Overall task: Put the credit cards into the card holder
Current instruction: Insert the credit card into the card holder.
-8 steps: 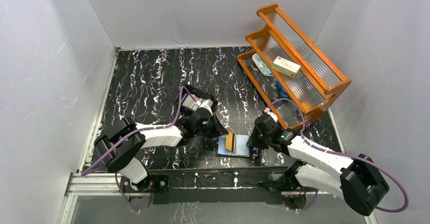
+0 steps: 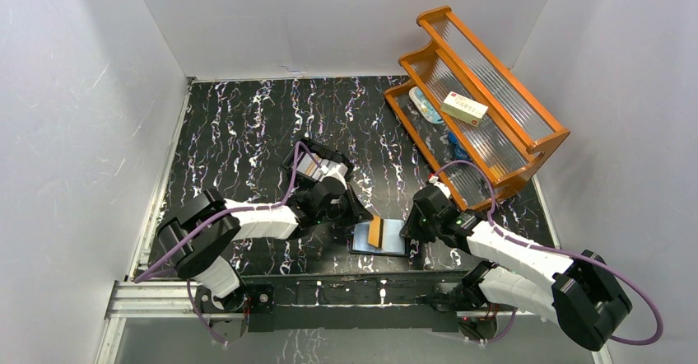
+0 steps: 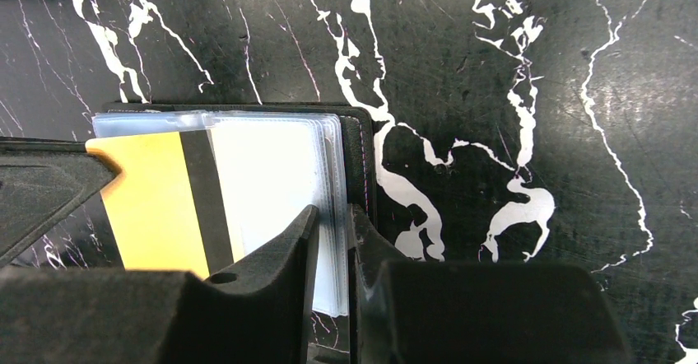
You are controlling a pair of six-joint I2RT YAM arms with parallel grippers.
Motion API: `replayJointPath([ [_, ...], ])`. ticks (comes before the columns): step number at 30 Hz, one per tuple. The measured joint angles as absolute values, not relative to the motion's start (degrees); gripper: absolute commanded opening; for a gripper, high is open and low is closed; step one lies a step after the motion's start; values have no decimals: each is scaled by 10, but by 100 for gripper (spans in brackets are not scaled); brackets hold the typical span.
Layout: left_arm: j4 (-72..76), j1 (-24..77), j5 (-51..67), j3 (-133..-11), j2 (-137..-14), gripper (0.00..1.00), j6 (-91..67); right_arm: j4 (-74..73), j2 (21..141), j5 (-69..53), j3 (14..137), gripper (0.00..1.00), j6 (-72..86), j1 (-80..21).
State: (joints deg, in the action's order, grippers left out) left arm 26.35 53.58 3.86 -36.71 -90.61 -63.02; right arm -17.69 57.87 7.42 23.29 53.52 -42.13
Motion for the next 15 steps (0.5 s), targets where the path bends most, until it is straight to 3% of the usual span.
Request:
replayJointPath([
  [15, 257, 559, -15, -359, -908, 0, -580, -162, 579, 70, 227, 25, 538, -421],
])
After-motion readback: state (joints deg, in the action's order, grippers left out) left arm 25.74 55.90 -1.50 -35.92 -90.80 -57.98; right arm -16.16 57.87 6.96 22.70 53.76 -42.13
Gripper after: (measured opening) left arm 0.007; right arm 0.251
